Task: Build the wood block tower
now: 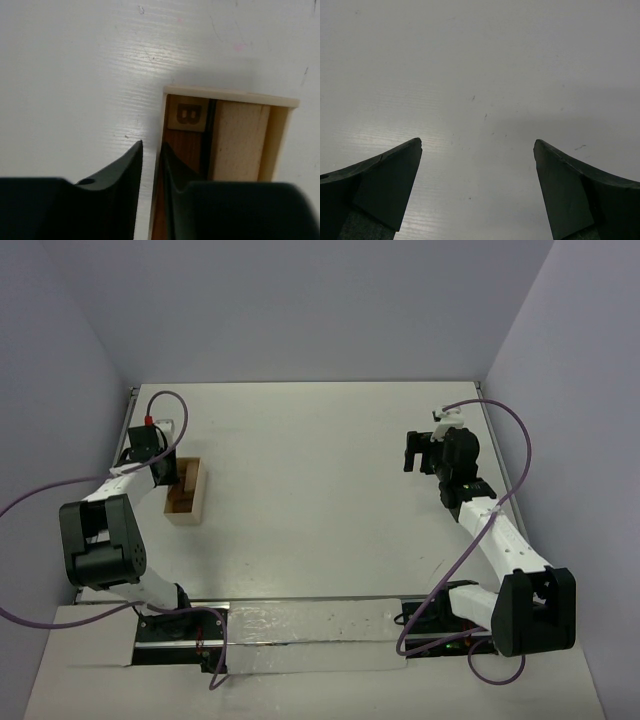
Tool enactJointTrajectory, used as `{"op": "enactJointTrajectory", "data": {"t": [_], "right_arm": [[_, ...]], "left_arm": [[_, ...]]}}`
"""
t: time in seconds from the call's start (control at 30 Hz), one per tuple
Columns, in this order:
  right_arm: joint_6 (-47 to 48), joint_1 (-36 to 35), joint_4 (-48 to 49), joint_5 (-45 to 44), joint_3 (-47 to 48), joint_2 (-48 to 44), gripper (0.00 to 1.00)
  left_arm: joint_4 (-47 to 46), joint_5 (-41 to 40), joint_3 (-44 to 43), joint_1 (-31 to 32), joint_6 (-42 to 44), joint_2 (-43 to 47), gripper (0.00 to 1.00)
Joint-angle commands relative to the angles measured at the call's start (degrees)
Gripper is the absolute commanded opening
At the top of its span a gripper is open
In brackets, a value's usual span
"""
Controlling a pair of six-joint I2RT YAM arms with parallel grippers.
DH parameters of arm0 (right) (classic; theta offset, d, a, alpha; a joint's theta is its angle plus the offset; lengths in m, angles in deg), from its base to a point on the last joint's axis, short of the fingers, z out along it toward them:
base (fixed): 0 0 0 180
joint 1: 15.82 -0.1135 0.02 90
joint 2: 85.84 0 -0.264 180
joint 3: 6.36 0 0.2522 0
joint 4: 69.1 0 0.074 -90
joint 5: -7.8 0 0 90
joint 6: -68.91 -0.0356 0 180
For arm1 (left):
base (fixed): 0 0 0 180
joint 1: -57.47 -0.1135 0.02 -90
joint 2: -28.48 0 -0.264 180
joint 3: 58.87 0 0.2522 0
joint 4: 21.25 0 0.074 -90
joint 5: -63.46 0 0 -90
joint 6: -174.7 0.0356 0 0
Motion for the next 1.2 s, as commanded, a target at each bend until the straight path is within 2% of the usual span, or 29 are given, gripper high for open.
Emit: {"op": "enactJointTrajectory", "data": {"t": [0.0, 0.17, 0.27, 0.4, 0.43, 0.67, 0.7, 0.8, 1.1, 1.17], "right_arm": [[0.50, 0.00, 2.04, -0.52, 1.48, 0.05, 1.00], [0.50, -0.03, 2.04, -0.29, 1.39, -0.26, 1.00], [0.43, 0.05, 2.04, -0.04, 1.39, -0.35, 1.00], [0.24, -0.03, 1.78, 0.32, 1.65, -0.44, 1.00], [0.24, -0.03, 1.71, 0.46, 1.72, -0.50, 1.00], [0.32, 0.05, 1.07, 0.35, 1.67, -1.20, 1.00], [0.32, 0.05, 1.07, 0.32, 1.65, -1.23, 1.00], [0.50, 0.05, 0.77, 0.32, 1.74, -1.40, 1.00], [0.04, 0.62, -0.79, -0.82, 3.18, -0.43, 1.00], [-0.35, 1.28, -1.03, -0.79, 3.72, -0.33, 1.00]], "left_arm": [[0.86, 1.64, -3.48, -0.45, -0.60, -1.18, 0.00], [1.26, 1.04, -4.26, 0.27, -0.93, 1.19, 0.00], [0.86, -10.20, -4.51, 4.31, 1.12, 4.62, 0.00], [0.49, -27.16, -5.29, 16.57, 4.99, 5.68, 0.00], [1.01, -31.28, -5.63, 17.92, 5.77, 5.16, 0.00], [4.26, -46.44, -7.32, 33.19, 7.63, -0.97, 0.00], [3.89, -48.30, -7.10, 33.60, 7.68, -1.16, 0.00], [-1.03, -56.92, -5.39, 40.17, 11.62, -3.56, 0.00], [-13.21, -68.37, -2.15, 52.03, 24.05, -10.12, 0.00], [-19.24, -70.65, -0.94, 54.08, 27.28, -11.27, 0.00]]}}
